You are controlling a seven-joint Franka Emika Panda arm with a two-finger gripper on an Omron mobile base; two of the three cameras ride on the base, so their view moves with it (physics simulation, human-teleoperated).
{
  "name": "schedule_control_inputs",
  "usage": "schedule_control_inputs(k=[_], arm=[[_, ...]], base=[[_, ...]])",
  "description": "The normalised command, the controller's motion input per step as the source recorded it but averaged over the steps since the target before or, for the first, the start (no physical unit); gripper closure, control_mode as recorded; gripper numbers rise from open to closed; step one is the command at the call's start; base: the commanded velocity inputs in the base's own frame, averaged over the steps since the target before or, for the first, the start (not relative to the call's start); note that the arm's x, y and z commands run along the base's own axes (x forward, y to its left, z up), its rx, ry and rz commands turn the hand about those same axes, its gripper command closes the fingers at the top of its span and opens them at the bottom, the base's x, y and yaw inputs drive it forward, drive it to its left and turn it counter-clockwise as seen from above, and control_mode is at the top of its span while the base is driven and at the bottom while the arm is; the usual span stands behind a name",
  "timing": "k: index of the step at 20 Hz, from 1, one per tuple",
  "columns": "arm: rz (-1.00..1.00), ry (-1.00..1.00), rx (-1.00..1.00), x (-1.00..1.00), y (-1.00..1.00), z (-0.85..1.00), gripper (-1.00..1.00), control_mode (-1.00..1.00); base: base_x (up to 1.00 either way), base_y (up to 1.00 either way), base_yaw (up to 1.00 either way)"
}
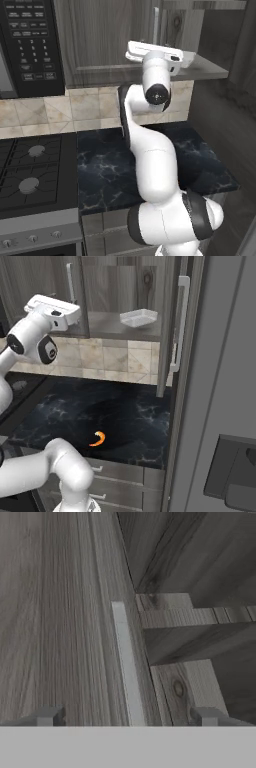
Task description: Retrieve the tupperware from the cabinet, then place the raw meat into the tupperware to avoid contamination.
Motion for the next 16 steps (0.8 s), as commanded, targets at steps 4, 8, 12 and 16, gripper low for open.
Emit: schedule_control_inputs(k=[4,8,12,16], arm=[[-0.06,0.04,0.0,0.01,-0.14,0.0,-1.0,-1.0],[0.0,0.01,0.0,0.06,0.0,-0.01,-1.0,-1.0],[0.01,0.06,0.0,0.12,-0.09,-0.16,-1.0,-1.0],[0.03,0.07,0.0,0.11,-0.29,-0.11,-1.0,-1.0]], base=[[0.0,0.0,0.0],[0.0,0.0,0.0],[0.0,0.0,0.0],[0.0,0.0,0.0]])
